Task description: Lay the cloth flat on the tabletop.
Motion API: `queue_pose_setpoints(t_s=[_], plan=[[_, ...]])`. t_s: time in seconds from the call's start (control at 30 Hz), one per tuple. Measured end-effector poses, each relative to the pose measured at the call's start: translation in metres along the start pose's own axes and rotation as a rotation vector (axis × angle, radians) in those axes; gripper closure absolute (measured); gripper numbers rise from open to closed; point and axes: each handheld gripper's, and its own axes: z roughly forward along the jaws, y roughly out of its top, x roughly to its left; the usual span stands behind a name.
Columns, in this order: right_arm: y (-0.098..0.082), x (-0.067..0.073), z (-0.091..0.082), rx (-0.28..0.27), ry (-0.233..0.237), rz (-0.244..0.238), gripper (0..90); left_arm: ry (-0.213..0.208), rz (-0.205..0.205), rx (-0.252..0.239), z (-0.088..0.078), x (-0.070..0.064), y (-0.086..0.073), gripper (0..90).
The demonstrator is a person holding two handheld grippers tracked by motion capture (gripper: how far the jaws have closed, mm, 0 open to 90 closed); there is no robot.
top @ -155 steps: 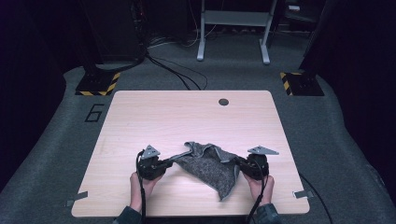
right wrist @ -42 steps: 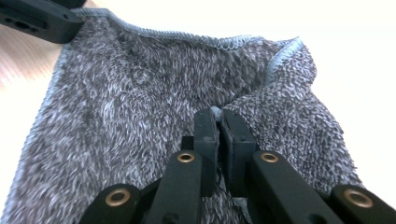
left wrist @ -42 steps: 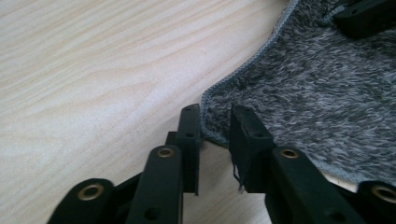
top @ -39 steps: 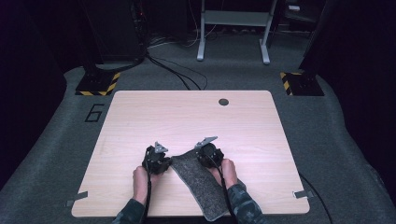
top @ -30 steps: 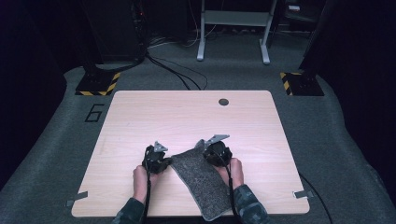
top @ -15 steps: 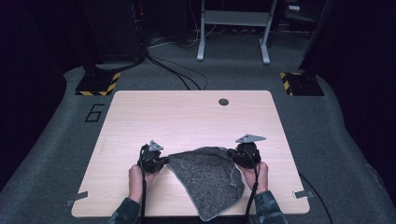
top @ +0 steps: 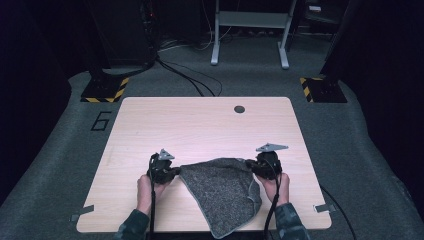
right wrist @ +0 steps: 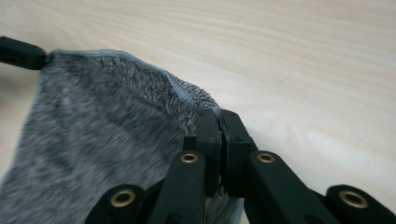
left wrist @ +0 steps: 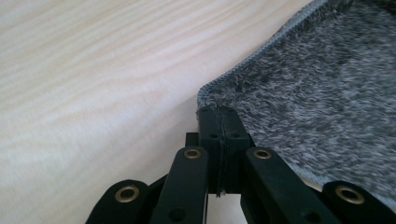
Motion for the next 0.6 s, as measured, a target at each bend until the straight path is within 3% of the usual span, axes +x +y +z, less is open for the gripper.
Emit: queue_pose_setpoints(t_s=[0.1, 0.13, 0.2, 0.3, 0.33, 0.37, 0.4, 0.43, 0.47, 0.5, 0.53, 0.57, 0.6], plan=[[0.012, -0.005, 0.010, 0.015, -0.020, -0.017, 88.0, 0.010, 0.013, 0.008, 0.005, 0.010, 0.012, 89.7], [0.029, -0.014, 0.022, 0.019, -0.044, -0.046, 88.1, 0.019, 0.006, 0.001, 0.008, 0.019, 0.027, 89.8], [0.048, -0.018, 0.030, 0.017, -0.080, -0.061, 88.1, 0.039, 0.029, -0.004, 0.006, 0.032, 0.051, 89.8], [0.094, -0.024, 0.031, 0.007, -0.122, -0.127, 88.2, 0.113, 0.057, -0.058, -0.015, 0.047, 0.099, 89.8], [0.112, -0.025, 0.025, -0.018, -0.136, -0.140, 88.2, 0.113, 0.057, -0.058, -0.015, 0.047, 0.099, 89.8], [0.134, -0.023, 0.013, -0.065, -0.153, -0.149, 88.2, 0.174, 0.076, -0.126, -0.042, 0.054, 0.135, 89.8], [0.147, -0.022, 0.003, -0.097, -0.161, -0.167, 88.2, 0.193, 0.088, -0.176, -0.060, 0.053, 0.150, 89.8], [0.147, -0.022, 0.003, -0.097, -0.161, -0.167, 88.2, 0.193, 0.088, -0.176, -0.060, 0.053, 0.150, 89.8], [0.176, -0.012, -0.028, -0.203, -0.170, -0.198, 88.1, 0.249, 0.149, -0.267, -0.098, 0.043, 0.174, 89.8], [0.176, -0.012, -0.028, -0.203, -0.170, -0.198, 88.1, 0.249, 0.149, -0.267, -0.098, 0.043, 0.174, 89.7], [0.183, -0.007, -0.041, -0.238, -0.170, -0.225, 88.0, 0.270, 0.183, -0.309, -0.115, 0.034, 0.178, 89.7], [0.186, 0.000, -0.055, -0.282, -0.162, -0.246, 88.0, 0.281, 0.207, -0.321, -0.123, 0.029, 0.177, 89.7], [0.184, 0.002, -0.063, -0.303, -0.151, -0.257, 87.9, 0.276, 0.228, -0.343, -0.131, 0.019, 0.169, 89.7]])
